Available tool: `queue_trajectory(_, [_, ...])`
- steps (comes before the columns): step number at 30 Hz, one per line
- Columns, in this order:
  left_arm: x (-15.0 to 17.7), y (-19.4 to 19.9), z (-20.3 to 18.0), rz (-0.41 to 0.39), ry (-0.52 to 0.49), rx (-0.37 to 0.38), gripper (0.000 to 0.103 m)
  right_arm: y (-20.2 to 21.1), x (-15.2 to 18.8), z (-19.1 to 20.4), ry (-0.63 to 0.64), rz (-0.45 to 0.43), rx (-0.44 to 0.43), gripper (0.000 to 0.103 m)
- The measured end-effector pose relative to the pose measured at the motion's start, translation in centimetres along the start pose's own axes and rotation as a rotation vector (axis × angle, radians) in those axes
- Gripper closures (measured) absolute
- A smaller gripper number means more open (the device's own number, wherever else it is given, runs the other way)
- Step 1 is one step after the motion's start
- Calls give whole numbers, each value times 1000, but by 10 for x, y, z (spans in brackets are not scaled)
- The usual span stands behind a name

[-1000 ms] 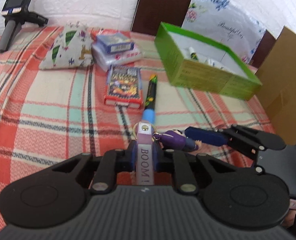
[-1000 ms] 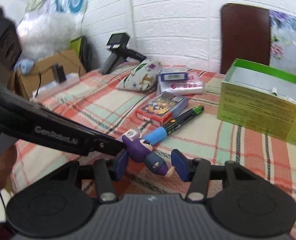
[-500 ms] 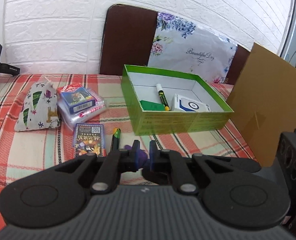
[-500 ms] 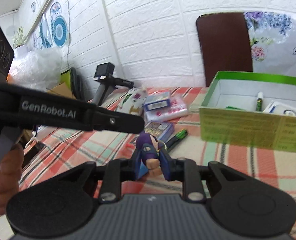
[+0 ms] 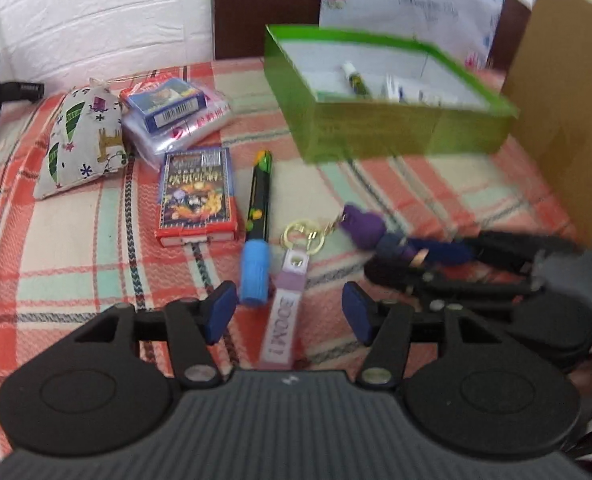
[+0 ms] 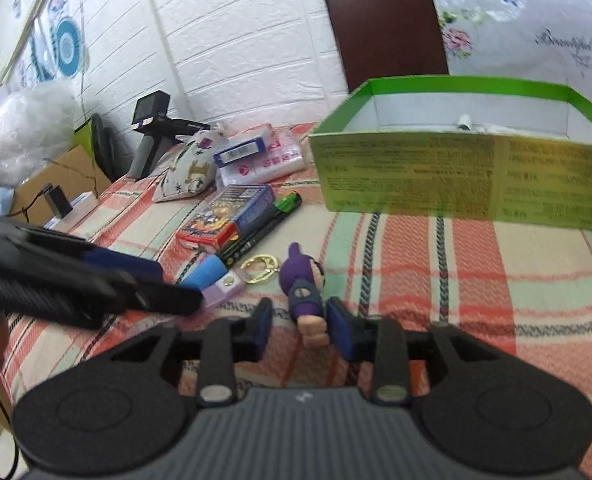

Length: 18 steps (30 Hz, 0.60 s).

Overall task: Organize objects
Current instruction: 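Grasp the purple figure with the right gripper while the left gripper holds the tag, then lower the keychain into the green box with both grippers and release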

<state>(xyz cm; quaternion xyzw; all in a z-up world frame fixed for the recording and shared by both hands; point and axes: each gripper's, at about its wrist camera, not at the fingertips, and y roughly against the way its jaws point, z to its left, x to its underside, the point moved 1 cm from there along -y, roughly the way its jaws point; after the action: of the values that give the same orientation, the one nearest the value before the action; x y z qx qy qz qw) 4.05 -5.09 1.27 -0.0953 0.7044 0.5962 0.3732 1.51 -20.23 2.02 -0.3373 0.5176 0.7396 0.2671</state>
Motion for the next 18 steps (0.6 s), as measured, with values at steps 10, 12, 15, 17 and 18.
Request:
queue_trajectory(10, [12,13,8,-11,54,45,85,8,-3,8,37,-36,-28,82])
queue_trajectory(12, [2,23,4,-63,54,68,85,17,-9,13,55,-82,-28,82])
queue_trajectory(15, [-19,37,-2,-137,48,107,85,31,-24,14,57,-152,-20,82])
queue_trajectory(17, [-35,40,-7,-179,21,113,85,40,-37,12,67,-207,6,82])
queue_trajectory(18, [-44,38,-12,-195,7,115,85,44,-43,10,75,-236,25,82])
